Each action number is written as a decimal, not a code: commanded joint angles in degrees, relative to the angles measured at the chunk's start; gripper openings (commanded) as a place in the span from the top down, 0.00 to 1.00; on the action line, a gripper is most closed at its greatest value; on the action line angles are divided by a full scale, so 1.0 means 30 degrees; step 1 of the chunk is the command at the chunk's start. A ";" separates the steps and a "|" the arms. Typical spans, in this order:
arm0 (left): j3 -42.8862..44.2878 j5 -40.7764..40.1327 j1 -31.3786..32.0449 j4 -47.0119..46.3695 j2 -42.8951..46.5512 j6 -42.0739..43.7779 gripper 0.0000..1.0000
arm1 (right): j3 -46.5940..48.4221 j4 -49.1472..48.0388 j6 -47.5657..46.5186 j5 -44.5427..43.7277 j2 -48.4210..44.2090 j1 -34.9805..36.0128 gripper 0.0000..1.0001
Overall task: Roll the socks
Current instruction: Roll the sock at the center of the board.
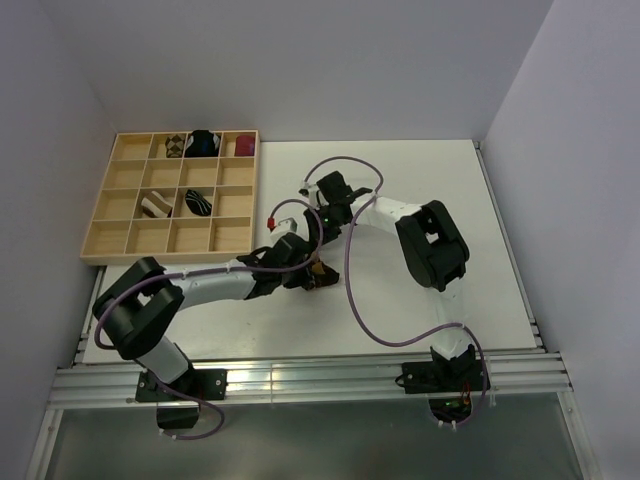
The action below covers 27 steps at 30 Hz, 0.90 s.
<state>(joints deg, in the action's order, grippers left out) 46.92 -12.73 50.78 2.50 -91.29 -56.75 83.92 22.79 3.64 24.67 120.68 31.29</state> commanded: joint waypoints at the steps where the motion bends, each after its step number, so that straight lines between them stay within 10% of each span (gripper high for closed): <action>1: -0.0287 0.2218 -0.0898 -0.0072 -0.0595 -0.1060 1.00 | 0.0415 -0.1384 -0.0070 -0.1659 -0.0707 -0.0439 1.00; 6: 0.0034 0.3100 -0.1635 0.0483 -0.1417 -0.1649 1.00 | 0.0066 -0.1705 0.0542 -0.1834 -0.0938 -0.0468 0.97; 16: 0.1059 0.4068 -0.2191 0.1712 -0.2852 -0.2732 1.00 | -0.2363 -0.3316 0.5373 -0.5465 -0.6471 -0.1083 0.50; 27: 0.0622 0.5355 -0.2747 0.0899 -0.3790 -0.5367 1.00 | -1.3111 -0.6771 1.4485 -0.5733 -1.4822 -0.1699 0.42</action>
<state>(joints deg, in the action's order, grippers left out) 51.75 1.72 43.07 0.60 -99.04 -70.46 52.16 6.11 36.45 7.33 79.20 25.67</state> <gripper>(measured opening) 0.070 0.570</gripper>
